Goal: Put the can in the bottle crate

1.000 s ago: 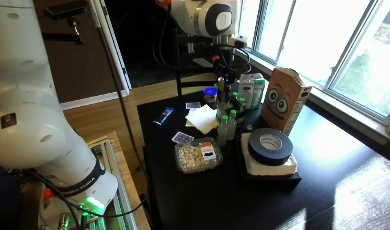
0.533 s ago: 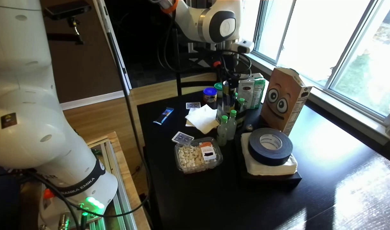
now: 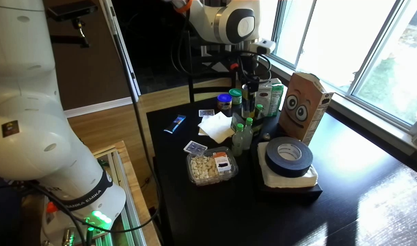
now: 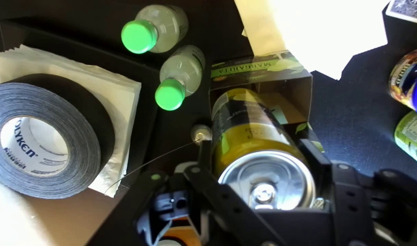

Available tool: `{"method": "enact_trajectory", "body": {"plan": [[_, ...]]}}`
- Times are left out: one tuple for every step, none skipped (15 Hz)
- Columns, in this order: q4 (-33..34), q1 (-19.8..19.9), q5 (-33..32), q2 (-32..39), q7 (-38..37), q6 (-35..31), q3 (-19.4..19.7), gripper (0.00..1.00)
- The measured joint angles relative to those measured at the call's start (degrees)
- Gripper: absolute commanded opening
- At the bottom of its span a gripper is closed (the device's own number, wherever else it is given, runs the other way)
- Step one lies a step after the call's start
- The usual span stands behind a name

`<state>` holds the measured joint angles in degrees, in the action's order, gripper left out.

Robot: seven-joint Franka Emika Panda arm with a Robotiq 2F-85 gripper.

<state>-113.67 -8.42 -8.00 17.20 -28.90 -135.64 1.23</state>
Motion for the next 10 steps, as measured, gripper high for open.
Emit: {"method": "enact_trajectory", "body": {"plan": [[0.00, -0.34, 0.00, 0.02, -0.04, -0.01, -0.05, 0.38], [0.00, -0.69, 0.00, 0.05, -0.08, -0.01, -0.09, 0.38], [0.00, -1.00, 0.00, 0.11, -0.11, -0.01, -0.13, 0.38], [-0.01, -1.26, 0.00, 0.20, -0.13, -0.01, -0.17, 0.38], [-0.01, -1.49, 0.00, 0.31, -0.18, -0.01, -0.17, 0.38], [-0.01, -1.62, 0.00, 0.42, -0.27, -0.01, -0.17, 0.38], [-0.01, -1.64, 0.00, 0.51, -0.41, -0.01, -0.16, 0.38], [-0.02, -1.64, 0.00, 0.58, -0.60, -0.01, -0.07, 0.38], [-0.02, -1.64, -0.02, 0.64, -0.76, -0.01, 0.10, 0.38], [-0.02, -1.63, -0.05, 0.70, -0.92, -0.01, 0.32, 0.38]]}}
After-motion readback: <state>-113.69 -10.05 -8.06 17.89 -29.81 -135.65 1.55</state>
